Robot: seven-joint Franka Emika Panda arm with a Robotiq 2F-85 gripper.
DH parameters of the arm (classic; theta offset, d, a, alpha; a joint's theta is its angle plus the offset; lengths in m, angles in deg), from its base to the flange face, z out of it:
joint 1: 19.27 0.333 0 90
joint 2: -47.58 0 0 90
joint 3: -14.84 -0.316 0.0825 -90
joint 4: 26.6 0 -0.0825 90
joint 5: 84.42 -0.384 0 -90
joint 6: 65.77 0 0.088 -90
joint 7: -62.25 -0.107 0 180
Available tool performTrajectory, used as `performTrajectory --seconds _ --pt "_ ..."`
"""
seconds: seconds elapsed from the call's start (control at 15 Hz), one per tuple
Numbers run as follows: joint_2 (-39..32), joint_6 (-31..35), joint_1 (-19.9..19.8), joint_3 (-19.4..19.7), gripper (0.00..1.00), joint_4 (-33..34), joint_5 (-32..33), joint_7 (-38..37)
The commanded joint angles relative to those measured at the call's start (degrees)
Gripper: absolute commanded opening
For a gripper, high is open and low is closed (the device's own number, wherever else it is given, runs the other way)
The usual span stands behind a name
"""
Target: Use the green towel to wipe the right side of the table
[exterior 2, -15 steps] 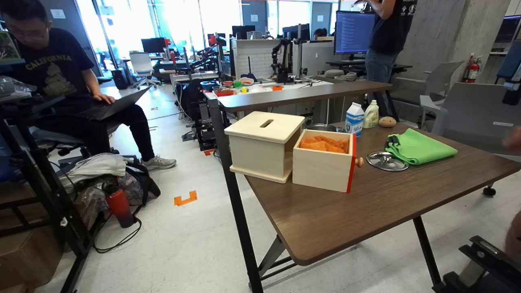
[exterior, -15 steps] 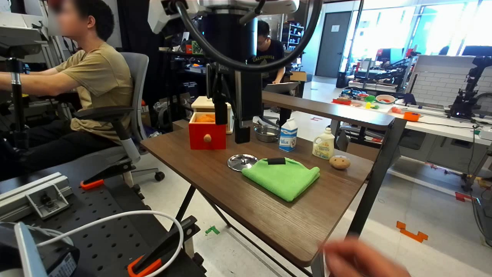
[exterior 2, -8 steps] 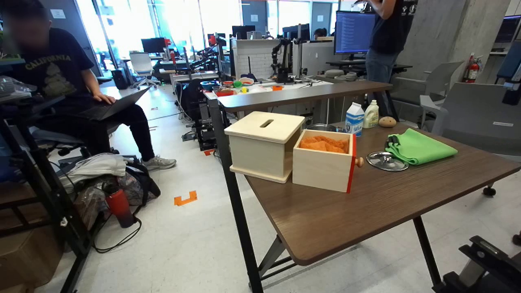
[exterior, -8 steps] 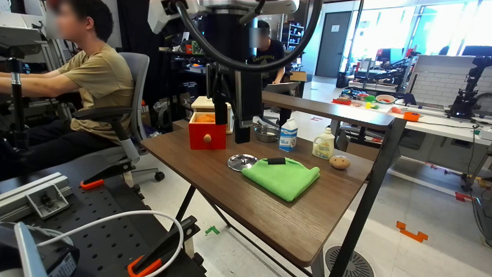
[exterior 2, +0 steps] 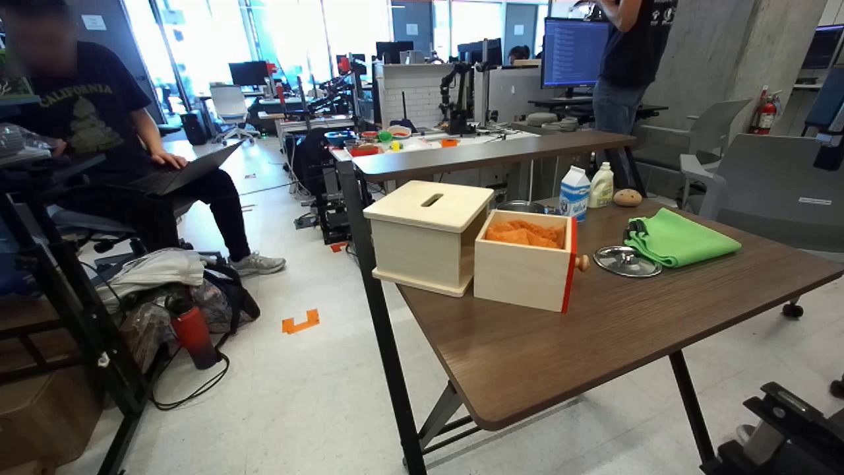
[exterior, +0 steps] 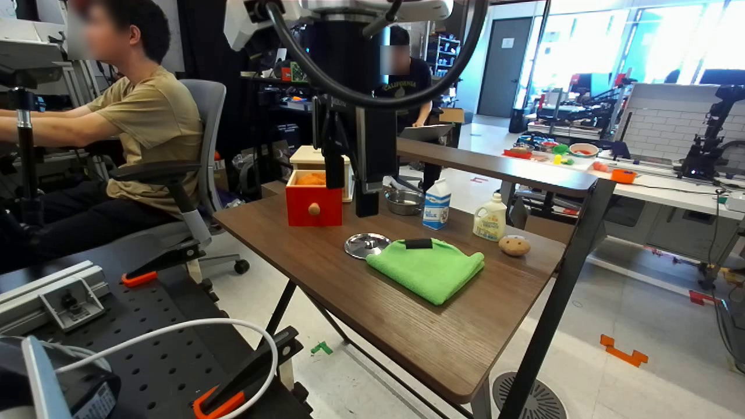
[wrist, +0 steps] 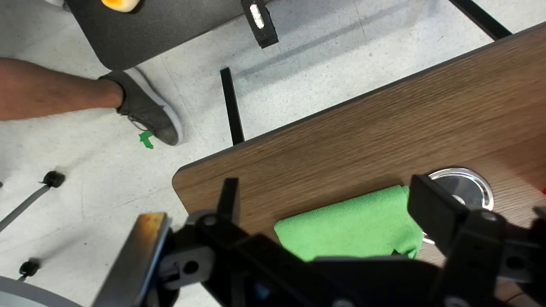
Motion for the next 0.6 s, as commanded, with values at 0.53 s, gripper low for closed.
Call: performTrajectory --seconds 0.53 --pt "-2.8 0.45 0.44 0.65 1.0 1.27 -0.59 -2.83"
